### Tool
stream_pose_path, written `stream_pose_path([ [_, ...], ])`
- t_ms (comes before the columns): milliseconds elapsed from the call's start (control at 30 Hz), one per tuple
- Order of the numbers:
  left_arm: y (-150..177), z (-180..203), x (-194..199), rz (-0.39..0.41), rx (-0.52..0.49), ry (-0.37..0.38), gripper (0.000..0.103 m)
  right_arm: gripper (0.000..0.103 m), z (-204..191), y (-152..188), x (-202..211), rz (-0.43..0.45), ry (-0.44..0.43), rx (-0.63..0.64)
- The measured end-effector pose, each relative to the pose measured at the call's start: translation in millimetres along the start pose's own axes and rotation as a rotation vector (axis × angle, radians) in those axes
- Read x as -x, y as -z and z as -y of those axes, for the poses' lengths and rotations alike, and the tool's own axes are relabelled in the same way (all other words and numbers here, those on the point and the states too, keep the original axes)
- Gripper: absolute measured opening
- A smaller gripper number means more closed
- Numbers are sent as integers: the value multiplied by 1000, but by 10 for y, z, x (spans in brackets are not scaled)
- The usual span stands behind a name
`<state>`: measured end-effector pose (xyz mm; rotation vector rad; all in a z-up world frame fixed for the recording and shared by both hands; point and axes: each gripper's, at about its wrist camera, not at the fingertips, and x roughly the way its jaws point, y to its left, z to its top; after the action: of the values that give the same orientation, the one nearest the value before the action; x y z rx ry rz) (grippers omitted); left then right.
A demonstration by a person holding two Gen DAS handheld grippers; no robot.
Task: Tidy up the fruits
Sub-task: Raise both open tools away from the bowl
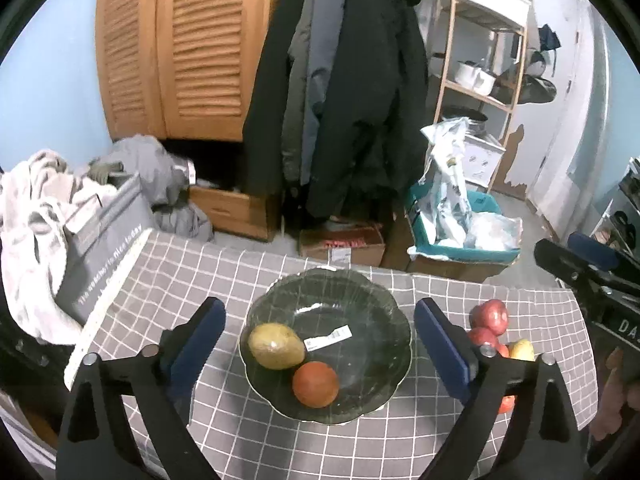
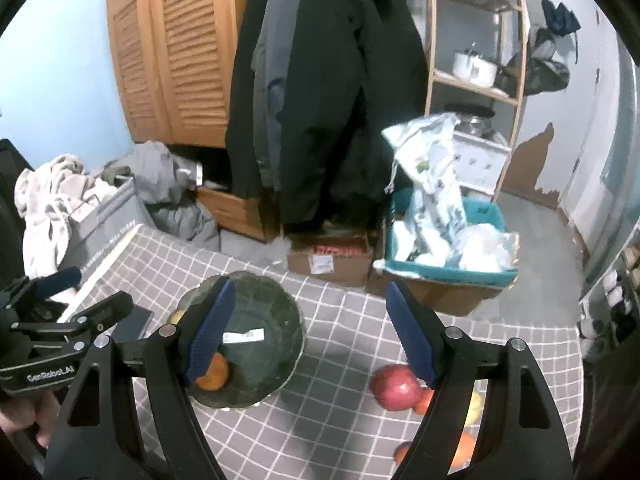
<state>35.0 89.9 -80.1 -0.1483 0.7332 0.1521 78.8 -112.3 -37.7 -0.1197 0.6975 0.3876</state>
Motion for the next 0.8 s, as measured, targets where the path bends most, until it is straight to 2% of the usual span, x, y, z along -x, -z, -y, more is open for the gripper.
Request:
stream_pose_path([
  [167, 0, 97, 141, 43, -31, -6, 100, 79, 113, 46, 236, 41, 10, -1],
  [433, -30, 271, 359, 97, -55, 31, 102, 83, 343, 122, 528, 91, 42, -29],
  [800, -18, 592, 415, 101, -102, 85, 102, 85, 642, 283, 886, 139, 103, -43],
])
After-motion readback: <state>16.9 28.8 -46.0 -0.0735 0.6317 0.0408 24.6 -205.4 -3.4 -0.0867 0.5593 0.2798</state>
